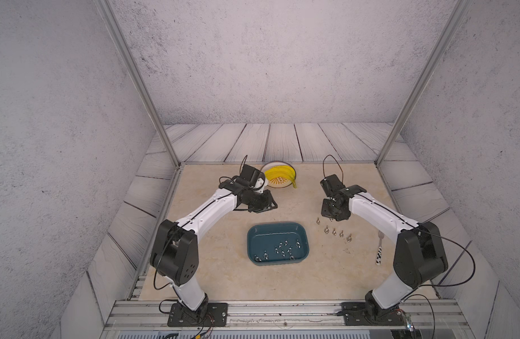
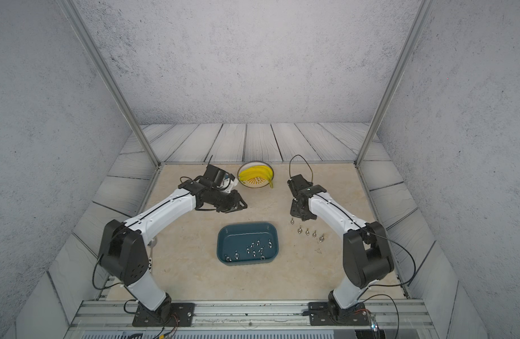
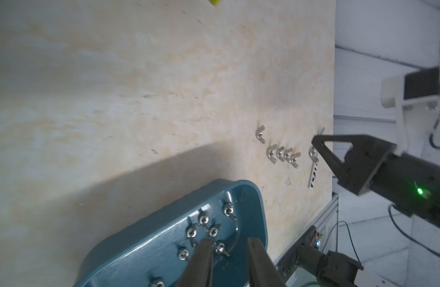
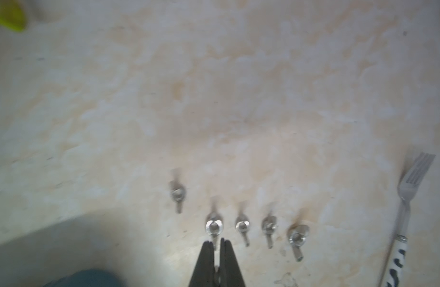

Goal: Take out the wing nut from the storage box
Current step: Place the wing nut at the center of the board.

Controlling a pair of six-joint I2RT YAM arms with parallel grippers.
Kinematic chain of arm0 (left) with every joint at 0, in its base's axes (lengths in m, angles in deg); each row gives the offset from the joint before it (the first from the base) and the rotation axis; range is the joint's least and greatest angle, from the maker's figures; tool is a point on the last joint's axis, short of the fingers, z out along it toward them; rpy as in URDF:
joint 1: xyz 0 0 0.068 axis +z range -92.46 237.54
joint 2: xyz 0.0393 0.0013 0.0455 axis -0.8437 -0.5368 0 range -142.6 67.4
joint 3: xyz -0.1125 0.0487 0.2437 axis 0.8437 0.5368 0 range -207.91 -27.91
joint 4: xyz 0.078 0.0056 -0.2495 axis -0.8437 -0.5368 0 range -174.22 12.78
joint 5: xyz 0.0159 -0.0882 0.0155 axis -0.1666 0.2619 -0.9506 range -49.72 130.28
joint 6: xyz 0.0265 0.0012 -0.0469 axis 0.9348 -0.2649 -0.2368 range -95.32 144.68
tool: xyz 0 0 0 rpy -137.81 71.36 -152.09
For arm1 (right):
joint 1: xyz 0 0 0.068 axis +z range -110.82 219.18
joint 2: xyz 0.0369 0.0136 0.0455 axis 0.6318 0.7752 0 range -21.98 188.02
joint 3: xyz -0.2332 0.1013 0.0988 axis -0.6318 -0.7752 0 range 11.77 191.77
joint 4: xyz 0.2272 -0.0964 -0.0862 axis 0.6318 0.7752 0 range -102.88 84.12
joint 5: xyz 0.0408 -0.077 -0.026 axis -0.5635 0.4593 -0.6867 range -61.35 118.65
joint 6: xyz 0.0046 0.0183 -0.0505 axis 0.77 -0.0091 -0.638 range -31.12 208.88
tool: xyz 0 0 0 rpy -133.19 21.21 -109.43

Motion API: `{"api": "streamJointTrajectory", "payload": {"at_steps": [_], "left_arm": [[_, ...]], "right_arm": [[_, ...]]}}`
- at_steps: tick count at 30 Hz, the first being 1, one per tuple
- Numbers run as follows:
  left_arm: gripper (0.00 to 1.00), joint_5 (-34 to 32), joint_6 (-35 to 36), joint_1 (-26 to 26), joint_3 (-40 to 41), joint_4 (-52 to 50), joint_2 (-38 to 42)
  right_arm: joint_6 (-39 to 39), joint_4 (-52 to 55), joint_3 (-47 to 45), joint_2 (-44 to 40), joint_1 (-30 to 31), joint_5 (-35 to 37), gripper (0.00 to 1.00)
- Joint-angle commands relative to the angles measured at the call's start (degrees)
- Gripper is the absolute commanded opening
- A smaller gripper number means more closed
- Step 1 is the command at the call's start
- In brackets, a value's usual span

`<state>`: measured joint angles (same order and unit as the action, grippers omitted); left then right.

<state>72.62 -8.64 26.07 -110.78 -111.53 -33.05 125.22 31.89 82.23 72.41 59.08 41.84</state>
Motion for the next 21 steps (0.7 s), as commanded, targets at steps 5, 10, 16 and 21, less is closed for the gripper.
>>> {"api": "streamJointTrajectory", "payload": {"at_steps": [5, 10, 16, 21], "left_arm": [[0.32, 4.22, 2.74, -3.87, -5.4, -3.94, -4.79], [0.32, 3.18, 4.48, -3.78, -3.59, -4.93, -3.34], [0.32, 2.99, 4.15, -3.61, -0.54, -3.69, -1.3], [0.32, 2.99, 4.29, -3.28, 0.98, -3.25, -0.28]], "right_arm": [[-4.66, -6.86, -0.3, 6.03, -4.51, -7.34, 0.0], [-5.21, -8.89, 1.38, 10.89, -4.57, -10.01, 0.0], [-6.07, -9.44, 3.21, 13.59, -4.64, -8.5, 0.0], [-7.25, -7.9, 4.98, 16.21, -4.68, -7.62, 0.0]]}}
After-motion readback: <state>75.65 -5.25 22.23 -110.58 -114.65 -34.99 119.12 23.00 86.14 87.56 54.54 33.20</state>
